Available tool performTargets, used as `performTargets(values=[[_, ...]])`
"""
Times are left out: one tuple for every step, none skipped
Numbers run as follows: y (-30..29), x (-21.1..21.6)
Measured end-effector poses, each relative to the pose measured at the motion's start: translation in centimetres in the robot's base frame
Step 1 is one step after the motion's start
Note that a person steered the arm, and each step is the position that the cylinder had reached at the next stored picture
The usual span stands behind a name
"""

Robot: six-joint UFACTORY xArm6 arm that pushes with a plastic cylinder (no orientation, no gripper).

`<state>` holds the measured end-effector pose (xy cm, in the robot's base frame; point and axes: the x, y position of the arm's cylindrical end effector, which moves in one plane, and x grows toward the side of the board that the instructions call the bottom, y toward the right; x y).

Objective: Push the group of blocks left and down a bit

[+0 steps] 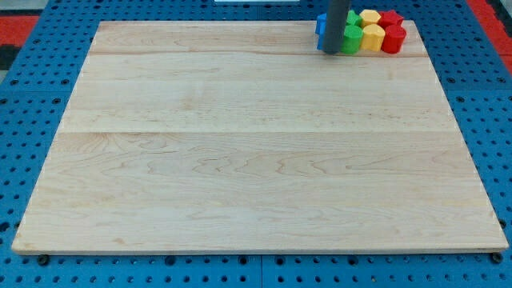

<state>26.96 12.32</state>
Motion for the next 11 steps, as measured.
performTargets(values=[[1.9, 2.4], [6.4, 4.0], [13.1, 3.8], [18.1, 0.9], [18.6, -7.0], [18.5, -7.7], [18.2, -7.8], [16.1, -7.8], [12.6, -7.8], [11.1, -7.8], [10.0, -6.8]])
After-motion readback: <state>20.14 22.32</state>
